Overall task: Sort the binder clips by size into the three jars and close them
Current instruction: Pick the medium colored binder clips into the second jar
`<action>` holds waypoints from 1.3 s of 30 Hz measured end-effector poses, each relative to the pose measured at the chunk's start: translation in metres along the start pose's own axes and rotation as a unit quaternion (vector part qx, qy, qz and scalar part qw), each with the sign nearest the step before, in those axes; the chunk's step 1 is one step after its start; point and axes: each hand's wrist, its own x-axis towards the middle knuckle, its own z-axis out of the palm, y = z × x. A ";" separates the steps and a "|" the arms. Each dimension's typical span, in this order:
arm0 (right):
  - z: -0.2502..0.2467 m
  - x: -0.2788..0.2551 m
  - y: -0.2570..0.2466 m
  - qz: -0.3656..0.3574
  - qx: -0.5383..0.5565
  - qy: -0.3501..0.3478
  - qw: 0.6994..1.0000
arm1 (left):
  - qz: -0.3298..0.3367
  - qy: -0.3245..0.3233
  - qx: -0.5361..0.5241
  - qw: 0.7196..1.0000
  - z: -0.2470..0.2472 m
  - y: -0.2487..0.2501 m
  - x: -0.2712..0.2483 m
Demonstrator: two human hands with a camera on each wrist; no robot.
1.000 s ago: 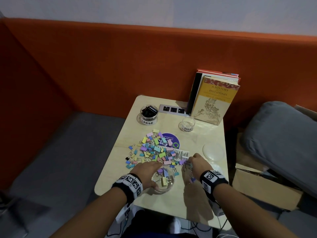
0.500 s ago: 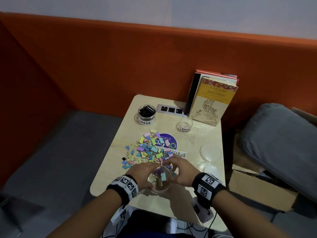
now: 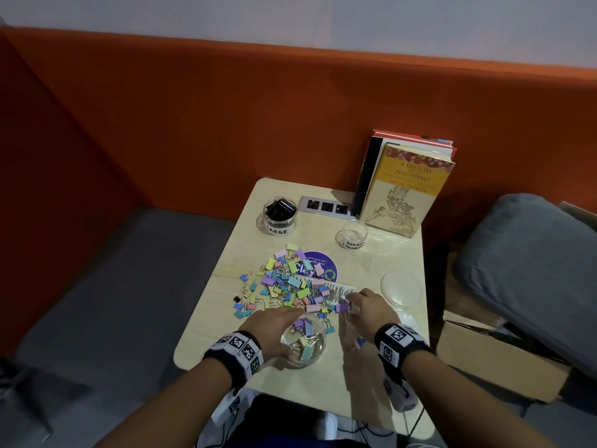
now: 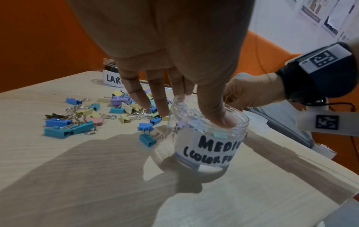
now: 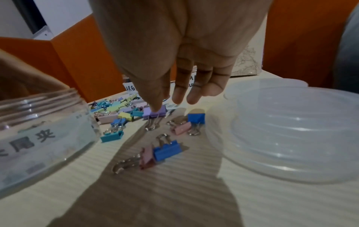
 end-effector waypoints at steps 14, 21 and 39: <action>0.007 0.004 -0.023 0.015 -0.024 -0.018 0.999 | 0.001 -0.010 0.002 1.000 -0.001 0.000 -0.001; -0.022 -0.004 -0.031 0.086 0.124 0.029 0.988 | 0.003 -0.004 -0.003 1.000 0.001 -0.002 -0.001; -0.004 -0.029 -0.056 -0.122 0.125 -0.140 0.975 | -0.002 0.014 -0.055 0.998 0.004 0.002 -0.002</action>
